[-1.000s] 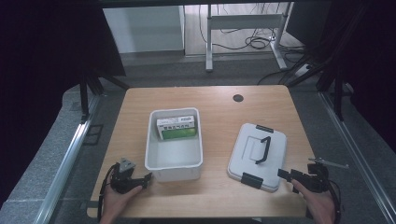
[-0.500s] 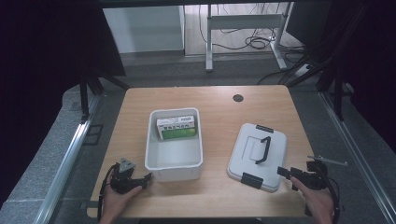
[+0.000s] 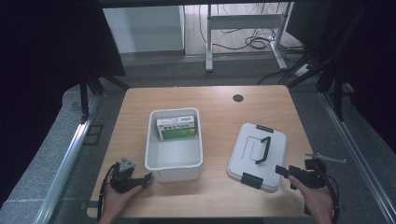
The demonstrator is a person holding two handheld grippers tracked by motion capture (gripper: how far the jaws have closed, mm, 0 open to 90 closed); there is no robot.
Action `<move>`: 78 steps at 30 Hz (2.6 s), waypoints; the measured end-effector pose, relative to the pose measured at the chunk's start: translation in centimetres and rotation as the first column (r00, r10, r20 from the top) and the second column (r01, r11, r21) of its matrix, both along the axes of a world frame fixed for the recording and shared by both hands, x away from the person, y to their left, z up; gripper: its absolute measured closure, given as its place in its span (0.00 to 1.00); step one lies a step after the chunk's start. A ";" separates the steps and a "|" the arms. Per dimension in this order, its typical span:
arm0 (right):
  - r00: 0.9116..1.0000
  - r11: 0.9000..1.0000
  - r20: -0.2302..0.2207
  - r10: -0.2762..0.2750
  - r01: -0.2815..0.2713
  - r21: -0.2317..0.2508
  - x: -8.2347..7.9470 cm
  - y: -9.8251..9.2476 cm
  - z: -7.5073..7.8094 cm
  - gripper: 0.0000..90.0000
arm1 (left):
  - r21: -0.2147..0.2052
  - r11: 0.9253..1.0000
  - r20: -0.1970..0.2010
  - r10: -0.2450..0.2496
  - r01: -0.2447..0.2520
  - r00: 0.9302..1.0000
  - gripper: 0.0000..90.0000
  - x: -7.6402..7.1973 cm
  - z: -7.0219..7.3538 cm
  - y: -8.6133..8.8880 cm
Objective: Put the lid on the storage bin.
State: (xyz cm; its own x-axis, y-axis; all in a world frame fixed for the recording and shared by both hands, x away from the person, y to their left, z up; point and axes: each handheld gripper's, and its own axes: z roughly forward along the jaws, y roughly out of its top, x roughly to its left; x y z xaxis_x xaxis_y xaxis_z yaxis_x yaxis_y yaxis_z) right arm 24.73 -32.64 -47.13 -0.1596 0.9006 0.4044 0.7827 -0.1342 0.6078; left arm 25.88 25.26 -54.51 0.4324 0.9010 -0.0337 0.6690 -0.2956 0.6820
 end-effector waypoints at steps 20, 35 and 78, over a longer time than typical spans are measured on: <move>1.000 1.000 -0.013 0.001 -0.001 0.014 1.4 0.7 2.7 0.38 | 0.000 1.000 0.001 0.000 0.000 1.000 0.15 0.0 0.0 0.0; 0.998 1.000 -0.064 0.000 0.000 -0.010 3.3 1.8 3.4 0.42 | 0.000 1.000 0.001 0.000 0.000 1.000 0.14 0.0 0.0 0.0; 0.977 0.998 -0.210 -0.029 0.017 -0.058 9.6 4.6 3.7 0.56 | -0.002 1.000 0.002 0.001 -0.001 1.000 0.14 0.0 0.0 0.0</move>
State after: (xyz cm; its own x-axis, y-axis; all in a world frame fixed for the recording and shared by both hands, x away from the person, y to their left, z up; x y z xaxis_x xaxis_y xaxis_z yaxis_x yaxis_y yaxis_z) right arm 34.28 -28.01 -43.48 -0.0550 0.9250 0.3760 0.8910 -0.1245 0.4366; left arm 25.92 25.22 -54.53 0.4312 0.9016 -0.0349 0.6683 -0.2932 0.6837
